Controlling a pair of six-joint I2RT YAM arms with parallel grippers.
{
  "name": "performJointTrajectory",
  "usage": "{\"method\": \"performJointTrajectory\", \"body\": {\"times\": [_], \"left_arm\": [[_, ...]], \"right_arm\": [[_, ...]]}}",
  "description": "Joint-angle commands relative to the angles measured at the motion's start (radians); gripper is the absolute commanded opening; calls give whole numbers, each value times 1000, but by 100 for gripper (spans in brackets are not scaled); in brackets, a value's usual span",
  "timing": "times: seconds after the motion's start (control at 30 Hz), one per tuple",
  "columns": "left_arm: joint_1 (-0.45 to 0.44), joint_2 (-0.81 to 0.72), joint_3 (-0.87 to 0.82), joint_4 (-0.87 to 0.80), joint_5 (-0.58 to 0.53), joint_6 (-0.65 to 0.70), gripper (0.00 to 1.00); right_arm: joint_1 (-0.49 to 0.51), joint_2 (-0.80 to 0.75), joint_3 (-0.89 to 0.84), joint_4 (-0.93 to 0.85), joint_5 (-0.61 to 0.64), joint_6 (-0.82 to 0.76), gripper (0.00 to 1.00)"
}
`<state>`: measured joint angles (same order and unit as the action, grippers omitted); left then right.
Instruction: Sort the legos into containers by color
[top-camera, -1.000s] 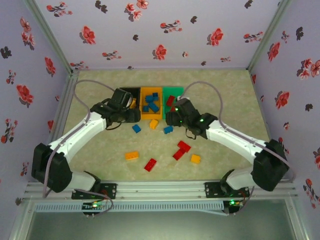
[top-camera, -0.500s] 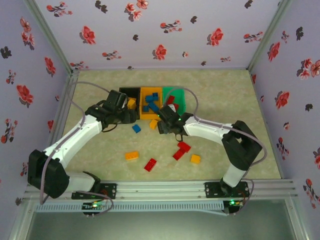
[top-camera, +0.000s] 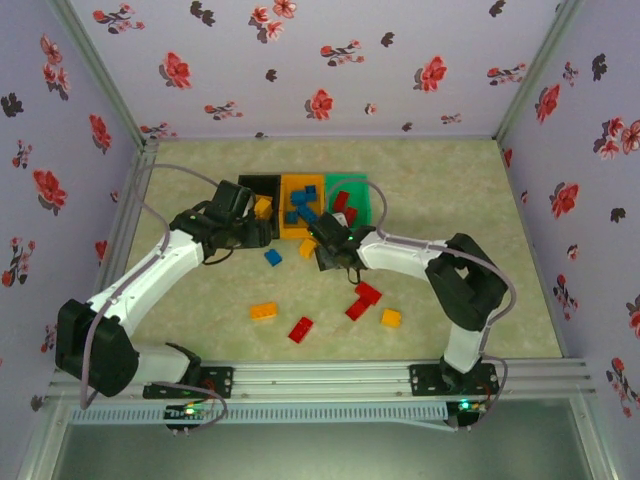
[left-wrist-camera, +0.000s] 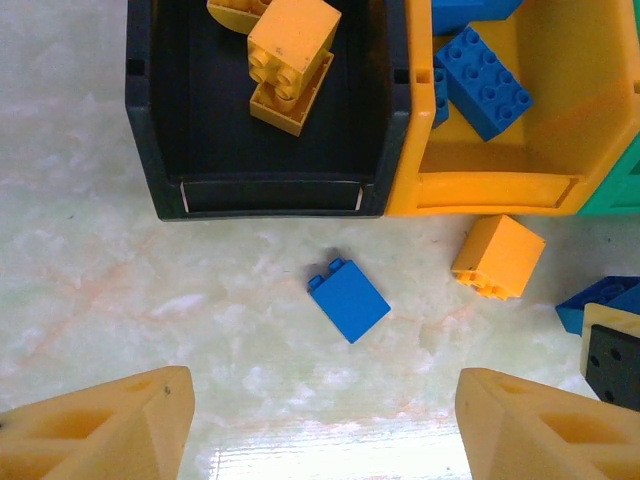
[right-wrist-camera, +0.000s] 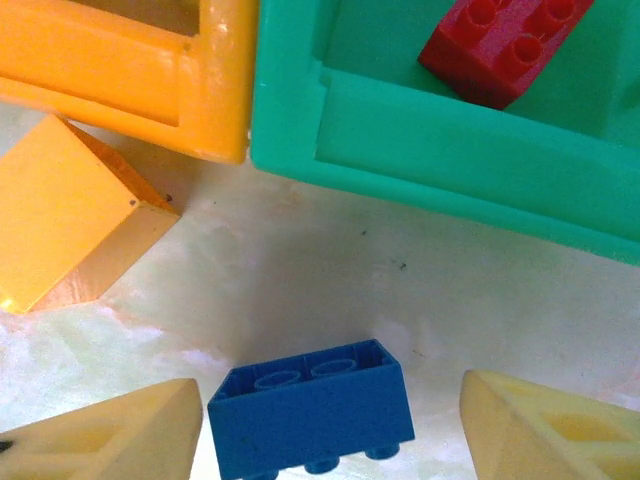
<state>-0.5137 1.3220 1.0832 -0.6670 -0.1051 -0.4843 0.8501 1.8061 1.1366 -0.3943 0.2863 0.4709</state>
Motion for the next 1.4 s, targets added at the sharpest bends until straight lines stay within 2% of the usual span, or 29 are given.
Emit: {"method": "performJointTrajectory", "body": {"times": [0.0, 0.33, 0.5, 0.6, 1.03, 1.37], "left_arm": [[9, -19, -2, -17, -16, 3, 70], [8, -22, 1, -22, -16, 5, 70], [9, -23, 6, -24, -16, 10, 70], [9, -23, 10, -25, -16, 9, 70], [9, -29, 30, -34, -15, 13, 70], [8, -41, 32, -44, -15, 20, 70]], "right_arm": [[6, 22, 20, -5, 26, 1, 66], [5, 42, 29, -7, 25, 2, 59], [5, 36, 32, -11, 19, -6, 50], [6, 23, 40, -21, 10, -11, 47], [7, -84, 109, -26, -60, -24, 47], [4, -39, 253, -37, -52, -75, 48]]}}
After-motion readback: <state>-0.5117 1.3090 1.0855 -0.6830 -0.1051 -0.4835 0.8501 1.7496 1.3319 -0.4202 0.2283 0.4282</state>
